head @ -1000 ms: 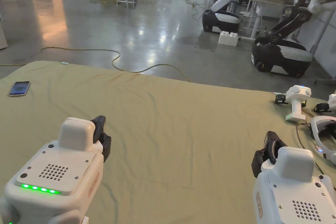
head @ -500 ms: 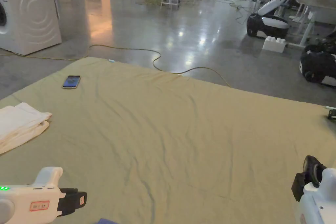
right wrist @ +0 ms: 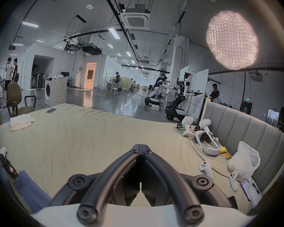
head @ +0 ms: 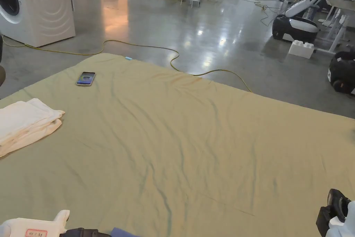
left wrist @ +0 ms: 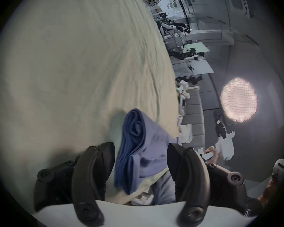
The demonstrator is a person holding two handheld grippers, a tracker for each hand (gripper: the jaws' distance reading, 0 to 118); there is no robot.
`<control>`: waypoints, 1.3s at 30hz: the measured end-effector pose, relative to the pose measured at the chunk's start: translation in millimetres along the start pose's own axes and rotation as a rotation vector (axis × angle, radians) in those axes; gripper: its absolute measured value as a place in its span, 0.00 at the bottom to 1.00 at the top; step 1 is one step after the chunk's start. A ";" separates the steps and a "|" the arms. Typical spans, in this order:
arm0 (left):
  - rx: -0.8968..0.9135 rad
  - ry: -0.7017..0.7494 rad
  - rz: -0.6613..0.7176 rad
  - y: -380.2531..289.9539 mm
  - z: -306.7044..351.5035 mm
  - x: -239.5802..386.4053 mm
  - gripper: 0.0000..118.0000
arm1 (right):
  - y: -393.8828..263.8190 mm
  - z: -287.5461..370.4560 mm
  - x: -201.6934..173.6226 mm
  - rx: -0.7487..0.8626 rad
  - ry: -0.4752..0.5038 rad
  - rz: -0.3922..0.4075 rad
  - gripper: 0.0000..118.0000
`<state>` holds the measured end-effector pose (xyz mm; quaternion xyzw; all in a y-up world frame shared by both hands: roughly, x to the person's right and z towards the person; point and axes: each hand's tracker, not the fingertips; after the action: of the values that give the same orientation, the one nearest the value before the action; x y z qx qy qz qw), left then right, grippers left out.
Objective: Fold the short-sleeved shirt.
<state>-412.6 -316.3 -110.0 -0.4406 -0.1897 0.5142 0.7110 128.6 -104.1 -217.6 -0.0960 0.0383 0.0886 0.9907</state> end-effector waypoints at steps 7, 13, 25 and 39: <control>-0.074 -0.052 -0.027 5.3 -37.5 1.5 0.60 | -4.4 -1.3 1.0 -0.025 -0.009 -0.013 0.00; -0.060 0.095 -0.066 -5.3 -35.8 5.4 0.10 | -3.4 -2.4 2.2 -0.029 -0.004 -0.010 0.00; 0.025 0.239 -0.208 -7.1 6.5 67.2 0.07 | -3.5 -4.1 3.4 -0.021 0.021 -0.021 0.00; 0.094 0.481 -0.154 -0.9 71.5 132.7 0.07 | -3.2 -7.3 6.3 -0.008 0.059 -0.039 0.00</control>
<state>-410.8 -166.3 -95.0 -0.5008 -0.0241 0.3473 0.7925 134.9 -107.5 -224.8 -0.1032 0.0655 0.0668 0.9903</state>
